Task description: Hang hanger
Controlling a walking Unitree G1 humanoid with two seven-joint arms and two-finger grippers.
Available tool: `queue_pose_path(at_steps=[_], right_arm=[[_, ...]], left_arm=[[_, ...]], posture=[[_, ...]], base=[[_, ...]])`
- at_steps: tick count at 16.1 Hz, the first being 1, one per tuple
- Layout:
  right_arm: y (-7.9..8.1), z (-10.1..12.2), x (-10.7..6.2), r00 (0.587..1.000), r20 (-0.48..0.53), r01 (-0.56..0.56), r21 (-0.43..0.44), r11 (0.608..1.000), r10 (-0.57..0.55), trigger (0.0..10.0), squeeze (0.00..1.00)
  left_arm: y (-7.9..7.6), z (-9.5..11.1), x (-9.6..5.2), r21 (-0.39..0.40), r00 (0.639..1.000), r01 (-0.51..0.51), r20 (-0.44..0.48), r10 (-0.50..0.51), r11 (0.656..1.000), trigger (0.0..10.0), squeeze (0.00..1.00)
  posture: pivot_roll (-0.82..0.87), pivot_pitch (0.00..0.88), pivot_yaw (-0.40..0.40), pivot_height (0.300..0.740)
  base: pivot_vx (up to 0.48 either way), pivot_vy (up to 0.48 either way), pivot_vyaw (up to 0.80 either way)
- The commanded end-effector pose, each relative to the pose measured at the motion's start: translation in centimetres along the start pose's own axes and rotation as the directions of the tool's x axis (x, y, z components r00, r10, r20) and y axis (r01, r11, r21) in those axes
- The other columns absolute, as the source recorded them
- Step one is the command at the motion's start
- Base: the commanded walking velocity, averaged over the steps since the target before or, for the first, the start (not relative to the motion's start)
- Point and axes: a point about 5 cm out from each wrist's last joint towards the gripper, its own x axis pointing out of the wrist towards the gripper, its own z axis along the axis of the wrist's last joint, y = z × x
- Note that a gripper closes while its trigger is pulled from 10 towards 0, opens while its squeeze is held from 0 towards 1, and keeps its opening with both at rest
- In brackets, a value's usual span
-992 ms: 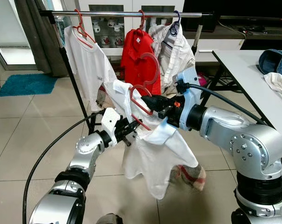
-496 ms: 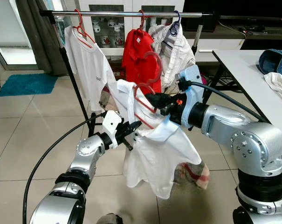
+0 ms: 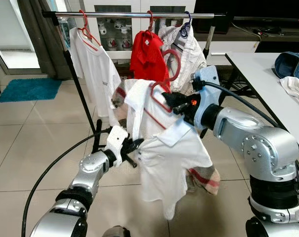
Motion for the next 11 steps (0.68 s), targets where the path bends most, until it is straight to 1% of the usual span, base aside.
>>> queue_pose_path(at_steps=[1, 4, 5, 6, 7, 9, 11], right_arm=[[-0.8, 2.0, -0.4, 0.994, 0.094, 0.052, -0.034, 0.998, -0.049, 0.0, 0.0], [-1.1, 1.9, -0.3, 0.994, 0.092, 0.062, -0.045, 0.997, -0.057, 0.0, 0.0], [-1.1, 1.9, -0.3, 0.994, 0.094, 0.063, -0.046, 0.997, -0.058, 0.0, 0.0], [-1.2, 1.5, -0.2, 0.994, 0.091, 0.069, -0.048, 0.996, -0.064, 0.0, 0.0], [-1.4, 1.1, -0.1, 0.993, 0.085, 0.083, -0.051, 0.995, -0.079, 0.0, 0.0], [-2.0, 0.0, 0.0, 0.991, 0.067, 0.118, -0.052, 0.992, -0.114, 0.0, 0.0], [-2.7, -1.4, -0.1, 0.987, 0.035, 0.158, -0.051, 0.986, -0.157, 0.0, 0.0]], left_arm=[[-0.2, -1.2, -0.5, -0.01, 0.999, 0.002, -0.052, -0.003, 1.0, 0.0, 0.0], [-0.6, -1.2, -0.5, 0.011, 0.999, 0.018, -0.051, -0.018, 1.0, 0.0, 0.0], [-0.5, -1.0, -0.5, 0.02, 0.999, 0.004, -0.033, -0.003, 1.0, 3.2, 0.0], [-0.2, -0.2, -0.7, 0.018, 0.999, -0.001, 0.035, 0.001, 1.0, 10.0, 0.23], [0.3, 0.5, -1.0, 0.027, 0.997, -0.012, 0.075, 0.01, 1.0, 10.0, 1.0], [1.0, 1.1, -2.0, 0.038, 0.994, 0.004, 0.108, -0.008, 0.999, 10.0, 1.0], [1.7, 1.5, -3.6, 0.054, 0.99, -0.006, 0.139, -0.001, 0.999, 10.0, 1.0]], posture=[[-0.12, 0.0, 0.046, 0.74], [-0.11, 0.0, 0.044, 0.74], [-0.11, 0.0, 0.045, 0.74], [-0.11, 0.0, 0.045, 0.74], [-0.11, 0.0, 0.045, 0.74], [-0.1, 0.0, 0.048, 0.74], [-0.08, 0.0, 0.047, 0.74]], base=[[0.0, 0.0, 0.0], [0.0, 0.0, 0.0], [0.0, 0.0, 0.0], [0.0, 0.0, 0.0], [0.0, 0.0, 0.0], [0.0, 0.0, 0.0], [0.0, 0.0, 0.0]])
